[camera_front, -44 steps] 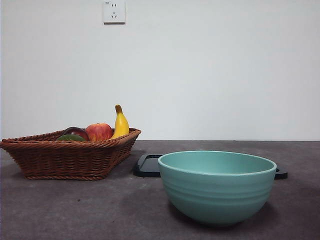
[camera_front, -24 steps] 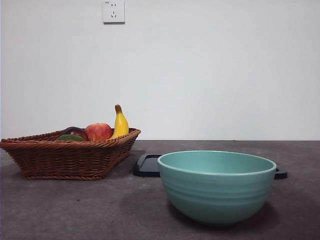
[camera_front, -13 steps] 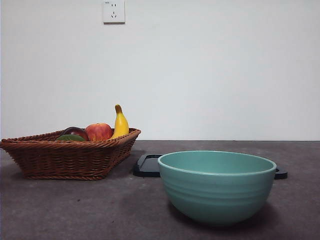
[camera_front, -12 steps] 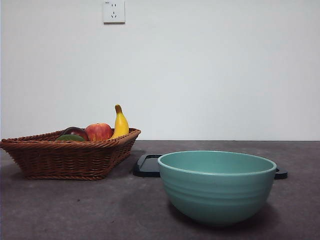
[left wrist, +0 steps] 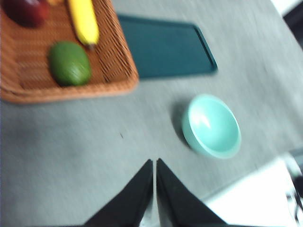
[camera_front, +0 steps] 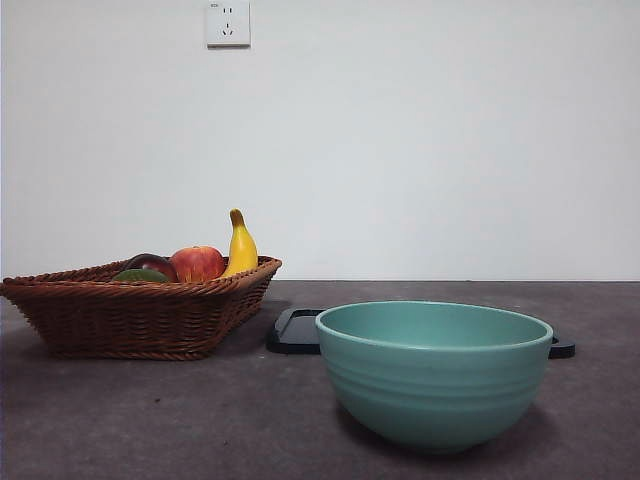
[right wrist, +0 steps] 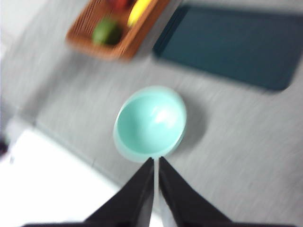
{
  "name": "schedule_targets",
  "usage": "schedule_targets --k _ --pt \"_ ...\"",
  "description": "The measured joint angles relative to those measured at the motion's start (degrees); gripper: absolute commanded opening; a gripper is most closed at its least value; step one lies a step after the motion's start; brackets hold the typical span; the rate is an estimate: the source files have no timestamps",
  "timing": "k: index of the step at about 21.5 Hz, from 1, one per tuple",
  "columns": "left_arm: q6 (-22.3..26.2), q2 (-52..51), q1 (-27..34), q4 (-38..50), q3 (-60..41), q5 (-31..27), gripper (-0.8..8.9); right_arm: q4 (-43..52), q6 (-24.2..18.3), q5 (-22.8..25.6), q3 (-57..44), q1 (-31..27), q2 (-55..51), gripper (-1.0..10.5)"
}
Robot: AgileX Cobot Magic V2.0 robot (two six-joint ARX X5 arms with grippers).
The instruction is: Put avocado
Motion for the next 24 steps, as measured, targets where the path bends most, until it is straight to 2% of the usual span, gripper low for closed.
schedule_targets --k 4,7,9,14,16,24 --pt "1.64 -0.02 -2.36 -4.44 1.62 0.09 0.09 -3.17 -2.05 0.0 0.0 5.01 0.31 0.1" --pt "2.05 -0.02 -2.58 -5.22 1.62 0.09 0.15 -3.15 -2.47 0.0 0.0 5.95 0.26 0.1" --pt "2.08 -0.02 -2.58 -5.4 1.62 0.09 0.79 -3.13 -2.62 0.0 0.0 6.08 0.26 0.4" --pt "2.08 -0.02 -2.58 -6.01 1.62 0.09 3.93 -3.08 -2.86 0.0 0.0 6.08 0.26 4.0" --pt "2.08 -0.02 -2.58 -6.01 1.62 0.09 4.5 -3.08 -2.86 0.0 0.0 6.08 0.26 4.5" --pt "1.79 0.59 -2.58 -5.11 1.62 0.07 4.57 -3.08 -2.86 0.0 0.0 6.08 0.26 4.5"
